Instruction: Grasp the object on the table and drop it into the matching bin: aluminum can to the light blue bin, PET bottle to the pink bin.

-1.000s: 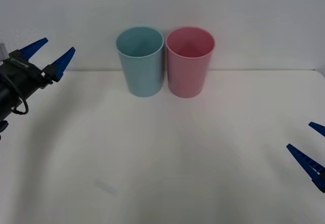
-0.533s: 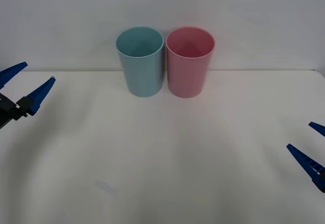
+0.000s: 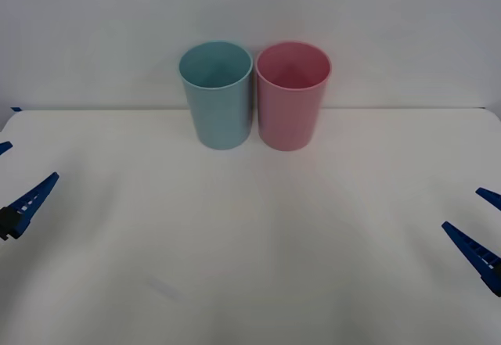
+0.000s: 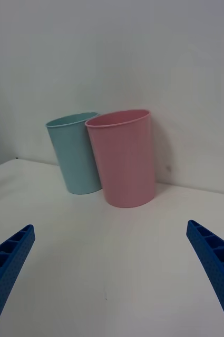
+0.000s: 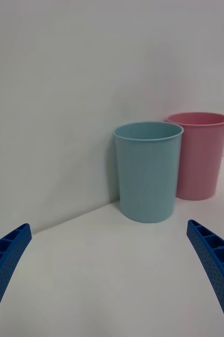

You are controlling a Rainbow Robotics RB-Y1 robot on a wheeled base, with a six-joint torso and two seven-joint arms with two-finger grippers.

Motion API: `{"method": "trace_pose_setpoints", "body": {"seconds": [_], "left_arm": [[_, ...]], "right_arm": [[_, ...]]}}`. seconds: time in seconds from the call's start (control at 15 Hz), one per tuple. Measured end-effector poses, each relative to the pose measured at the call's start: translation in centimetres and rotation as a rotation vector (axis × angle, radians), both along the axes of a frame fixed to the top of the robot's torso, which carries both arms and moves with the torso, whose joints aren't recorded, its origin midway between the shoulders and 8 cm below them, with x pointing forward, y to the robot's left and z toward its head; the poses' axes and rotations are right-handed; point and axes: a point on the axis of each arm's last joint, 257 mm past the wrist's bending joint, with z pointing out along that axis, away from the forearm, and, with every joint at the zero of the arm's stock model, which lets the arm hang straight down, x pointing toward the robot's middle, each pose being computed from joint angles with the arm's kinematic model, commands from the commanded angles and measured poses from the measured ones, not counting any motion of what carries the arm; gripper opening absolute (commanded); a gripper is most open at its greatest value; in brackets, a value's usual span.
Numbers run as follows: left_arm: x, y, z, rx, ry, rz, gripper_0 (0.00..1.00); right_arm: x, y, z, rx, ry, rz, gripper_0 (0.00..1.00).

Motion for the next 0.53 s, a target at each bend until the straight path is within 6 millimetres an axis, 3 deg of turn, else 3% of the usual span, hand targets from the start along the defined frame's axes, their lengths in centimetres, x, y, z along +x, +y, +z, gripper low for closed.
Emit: {"method": "trace_pose_setpoints", "body": {"seconds": [0.2,0.53], "left_arm": [[-2.2,1.1,-0.2,0.0,0.017,-0.004,1.0],[-4.1,1.3,-1.4,-0.022,0.052,-0.009,1.0]], "right_arm": [[0.0,0.0,0.0,0.0,0.0,0.0,1.0],[0.0,0.0,0.0,0.0,0.0,0.0,1.0]]}}
